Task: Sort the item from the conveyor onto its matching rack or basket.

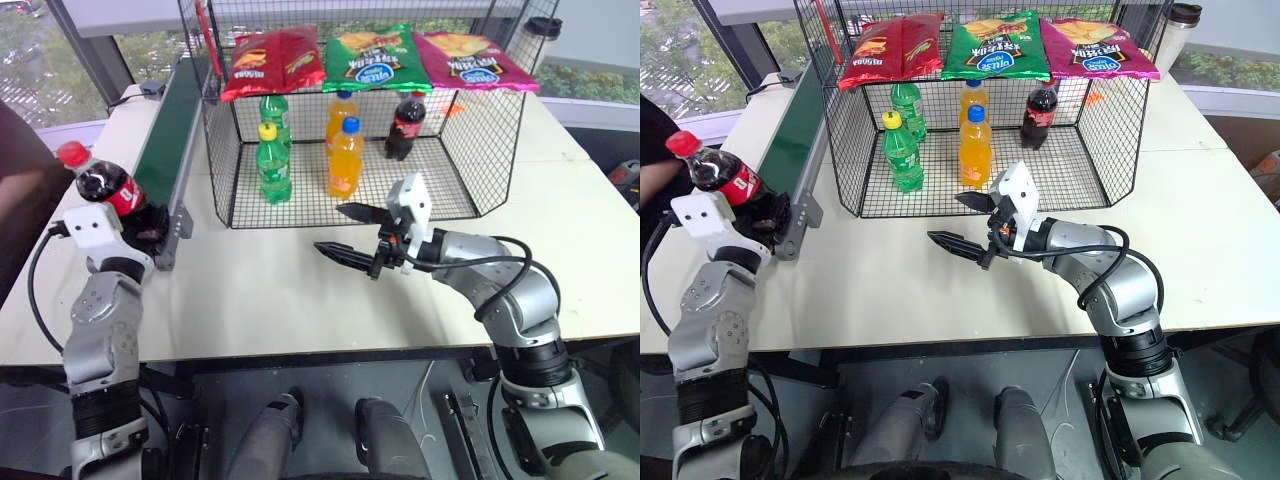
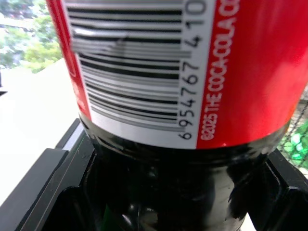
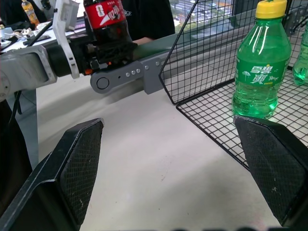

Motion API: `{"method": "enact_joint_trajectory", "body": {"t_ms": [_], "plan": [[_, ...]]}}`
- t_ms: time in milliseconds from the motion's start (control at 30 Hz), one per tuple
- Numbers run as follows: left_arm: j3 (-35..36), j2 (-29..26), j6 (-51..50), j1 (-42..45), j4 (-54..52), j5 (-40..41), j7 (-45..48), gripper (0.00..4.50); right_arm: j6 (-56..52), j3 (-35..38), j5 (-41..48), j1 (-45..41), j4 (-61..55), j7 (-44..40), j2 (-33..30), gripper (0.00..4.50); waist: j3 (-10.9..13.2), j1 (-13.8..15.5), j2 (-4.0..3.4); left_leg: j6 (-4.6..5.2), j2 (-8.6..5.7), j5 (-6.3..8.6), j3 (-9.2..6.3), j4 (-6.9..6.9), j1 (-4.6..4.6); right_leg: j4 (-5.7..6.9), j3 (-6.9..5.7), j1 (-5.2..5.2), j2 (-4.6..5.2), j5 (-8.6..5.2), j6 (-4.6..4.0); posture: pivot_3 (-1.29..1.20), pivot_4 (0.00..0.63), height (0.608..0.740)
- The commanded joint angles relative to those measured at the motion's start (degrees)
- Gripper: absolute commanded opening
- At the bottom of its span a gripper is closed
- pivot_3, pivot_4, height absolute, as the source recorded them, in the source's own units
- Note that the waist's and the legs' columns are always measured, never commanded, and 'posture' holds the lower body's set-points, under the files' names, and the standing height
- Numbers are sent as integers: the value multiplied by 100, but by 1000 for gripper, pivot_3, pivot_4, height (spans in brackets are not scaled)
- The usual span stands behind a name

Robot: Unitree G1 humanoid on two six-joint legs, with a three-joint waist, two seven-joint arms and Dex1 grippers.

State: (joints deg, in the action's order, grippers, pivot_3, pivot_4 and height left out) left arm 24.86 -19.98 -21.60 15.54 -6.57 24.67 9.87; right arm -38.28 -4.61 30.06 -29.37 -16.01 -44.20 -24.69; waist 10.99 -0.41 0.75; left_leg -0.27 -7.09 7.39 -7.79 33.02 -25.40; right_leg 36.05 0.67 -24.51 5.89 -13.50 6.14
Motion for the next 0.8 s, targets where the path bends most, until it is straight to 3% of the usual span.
{"method": "enact_joint_trajectory", "body": {"t_ms": [33, 267, 467, 567, 800], "plan": [[-134, -427, -125, 336, -525, 335, 567, 3010, 35, 146, 132, -98, -278, 33, -13, 4500, 5, -5, 8, 0, 0, 0, -2, 0, -1, 0, -2, 0, -1, 0, 0, 0, 150, 738], [-990, -923, -477, 566, -703, 659, 1927, 3010, -218, 456, 504, -392, -398, 195, -17, 4500, 5, -27, 7, 0, -1, 0, 3, -4, -1, -3, 1, -3, -2, 0, -1, 0, 150, 738], [-1870, -1113, -322, 705, -643, 459, 2925, 3010, -479, 731, 878, -622, -526, 459, 16, 4500, 5, -33, 7, 0, 0, 0, 3, -5, -2, -3, 4, -4, 2, -1, -3, 0, 150, 738], [-2676, -910, 148, 911, -308, -25, 3381, 3010, -579, 794, 1018, -710, -606, 586, 31, 4500, 7, -21, 5, 0, 1, 0, 3, -8, -2, -4, 6, -6, 5, -1, -4, 0, 150, 738], [-3429, -526, 992, 1189, 167, -684, 3863, 3010, -702, 786, 1136, -728, -750, 804, 6, 4500, 7, -37, 5, 2, 1, 1, 4, -9, -9, -15, 7, -8, 7, 0, -4, 0, 150, 738]]}}
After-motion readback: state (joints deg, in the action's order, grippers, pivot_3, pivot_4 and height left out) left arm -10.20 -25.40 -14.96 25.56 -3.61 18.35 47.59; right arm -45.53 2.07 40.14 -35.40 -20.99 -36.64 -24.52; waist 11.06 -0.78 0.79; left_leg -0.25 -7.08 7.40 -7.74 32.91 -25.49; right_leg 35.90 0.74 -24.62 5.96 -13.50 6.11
